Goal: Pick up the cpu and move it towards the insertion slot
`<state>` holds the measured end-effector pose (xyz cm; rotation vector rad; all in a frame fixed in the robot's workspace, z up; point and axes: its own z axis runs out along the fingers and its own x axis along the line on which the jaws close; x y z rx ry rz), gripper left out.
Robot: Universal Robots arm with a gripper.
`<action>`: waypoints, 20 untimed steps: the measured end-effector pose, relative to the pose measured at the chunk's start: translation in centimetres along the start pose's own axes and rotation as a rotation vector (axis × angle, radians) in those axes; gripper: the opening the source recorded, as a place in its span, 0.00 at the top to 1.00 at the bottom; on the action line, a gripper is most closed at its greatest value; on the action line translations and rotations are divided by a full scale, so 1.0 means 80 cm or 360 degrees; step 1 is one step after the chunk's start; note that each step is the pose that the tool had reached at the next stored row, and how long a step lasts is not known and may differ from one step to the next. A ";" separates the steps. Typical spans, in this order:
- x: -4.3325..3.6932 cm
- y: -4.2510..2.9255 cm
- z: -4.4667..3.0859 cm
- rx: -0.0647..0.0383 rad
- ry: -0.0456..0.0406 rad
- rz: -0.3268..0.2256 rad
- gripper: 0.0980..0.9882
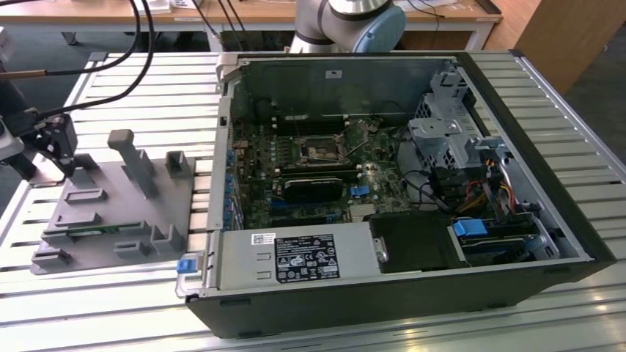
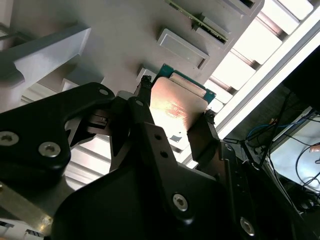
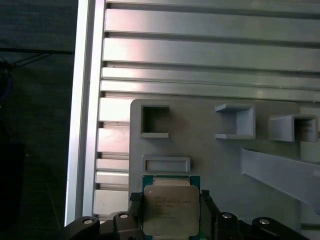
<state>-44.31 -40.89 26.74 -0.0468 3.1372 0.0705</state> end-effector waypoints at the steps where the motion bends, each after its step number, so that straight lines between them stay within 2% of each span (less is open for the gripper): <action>1: 0.000 0.0001 -0.0005 0.0000 0.0000 0.0000 0.50; 20: 0.000 0.0013 -0.0103 0.0000 0.0000 0.0000 0.50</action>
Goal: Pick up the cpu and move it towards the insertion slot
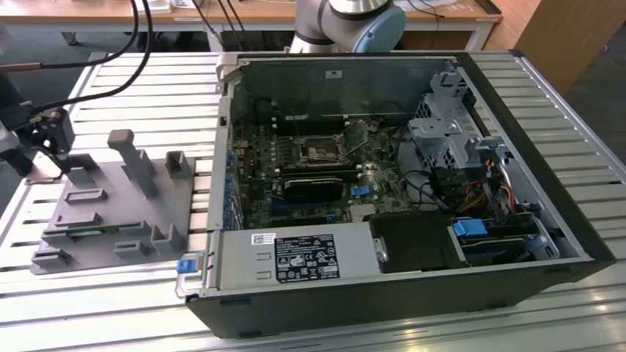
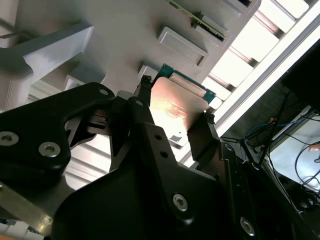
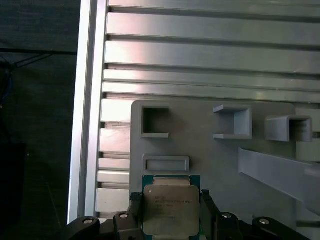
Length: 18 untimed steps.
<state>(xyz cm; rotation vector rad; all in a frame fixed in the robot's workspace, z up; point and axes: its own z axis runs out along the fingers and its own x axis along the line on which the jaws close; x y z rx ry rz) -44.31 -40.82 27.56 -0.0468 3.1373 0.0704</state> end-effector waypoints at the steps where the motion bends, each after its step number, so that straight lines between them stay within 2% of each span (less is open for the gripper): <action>1: 0.000 0.0000 -0.0007 0.0000 0.0000 0.0000 0.50; 18: 0.000 0.0013 -0.0093 0.0000 0.0000 0.0000 0.50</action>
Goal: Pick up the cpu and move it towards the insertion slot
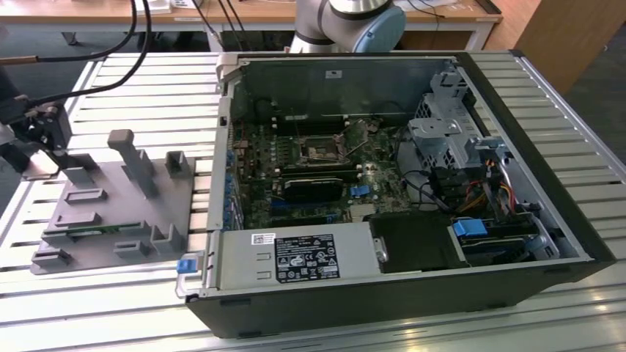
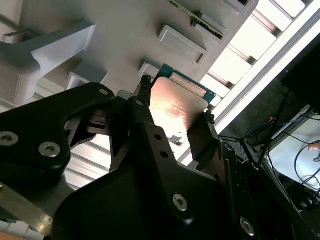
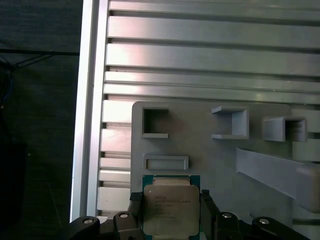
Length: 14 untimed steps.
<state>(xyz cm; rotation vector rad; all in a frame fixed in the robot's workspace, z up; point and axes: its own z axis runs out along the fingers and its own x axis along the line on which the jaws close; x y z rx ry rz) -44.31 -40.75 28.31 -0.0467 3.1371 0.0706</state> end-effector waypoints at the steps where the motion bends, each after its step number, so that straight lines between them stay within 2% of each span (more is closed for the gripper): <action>1: 0.000 0.0001 -0.0003 0.0000 0.0000 0.0000 0.50; 14: 0.000 0.0009 -0.0060 0.0000 0.0000 0.0000 0.50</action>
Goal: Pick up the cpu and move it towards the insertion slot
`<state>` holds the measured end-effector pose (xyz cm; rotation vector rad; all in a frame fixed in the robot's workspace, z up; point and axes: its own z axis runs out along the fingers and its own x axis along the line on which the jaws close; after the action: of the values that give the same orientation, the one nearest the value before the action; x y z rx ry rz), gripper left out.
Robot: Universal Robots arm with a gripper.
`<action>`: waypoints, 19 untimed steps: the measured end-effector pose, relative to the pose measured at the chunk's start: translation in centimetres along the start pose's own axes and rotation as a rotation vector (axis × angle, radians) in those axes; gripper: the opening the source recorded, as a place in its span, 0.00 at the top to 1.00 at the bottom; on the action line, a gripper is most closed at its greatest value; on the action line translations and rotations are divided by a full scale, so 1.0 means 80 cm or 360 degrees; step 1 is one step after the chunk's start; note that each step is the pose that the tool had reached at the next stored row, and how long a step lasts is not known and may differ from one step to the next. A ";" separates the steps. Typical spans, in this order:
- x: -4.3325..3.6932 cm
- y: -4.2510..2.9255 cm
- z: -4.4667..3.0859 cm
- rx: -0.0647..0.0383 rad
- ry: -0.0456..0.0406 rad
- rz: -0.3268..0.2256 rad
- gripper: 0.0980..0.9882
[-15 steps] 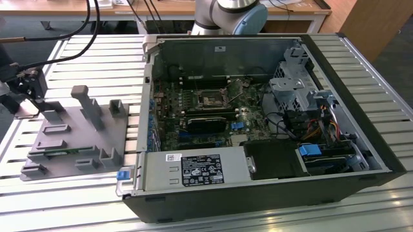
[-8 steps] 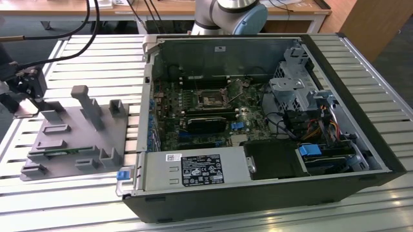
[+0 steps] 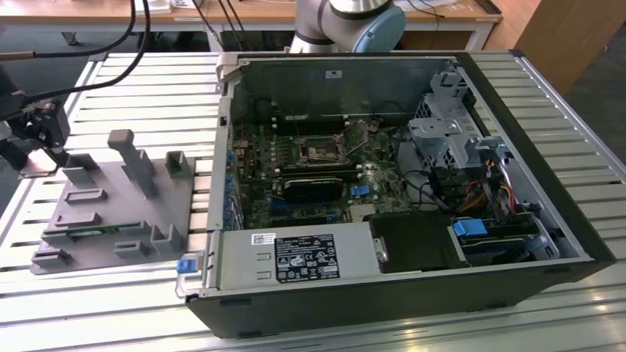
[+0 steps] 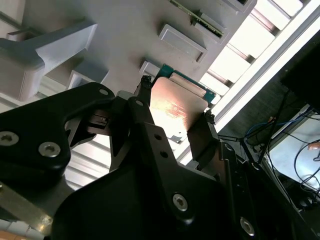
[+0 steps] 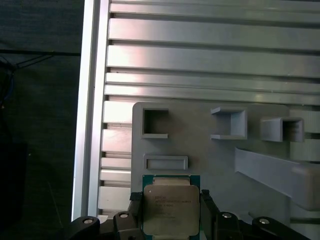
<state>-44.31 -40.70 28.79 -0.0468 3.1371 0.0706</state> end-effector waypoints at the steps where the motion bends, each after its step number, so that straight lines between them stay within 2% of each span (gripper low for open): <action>1: 0.000 0.0001 -0.0003 0.0000 0.0000 0.0000 0.50; 19: 0.000 0.0007 -0.0074 0.0000 0.0000 0.0000 0.50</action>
<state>-44.31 -40.67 29.38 -0.0468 3.1371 0.0706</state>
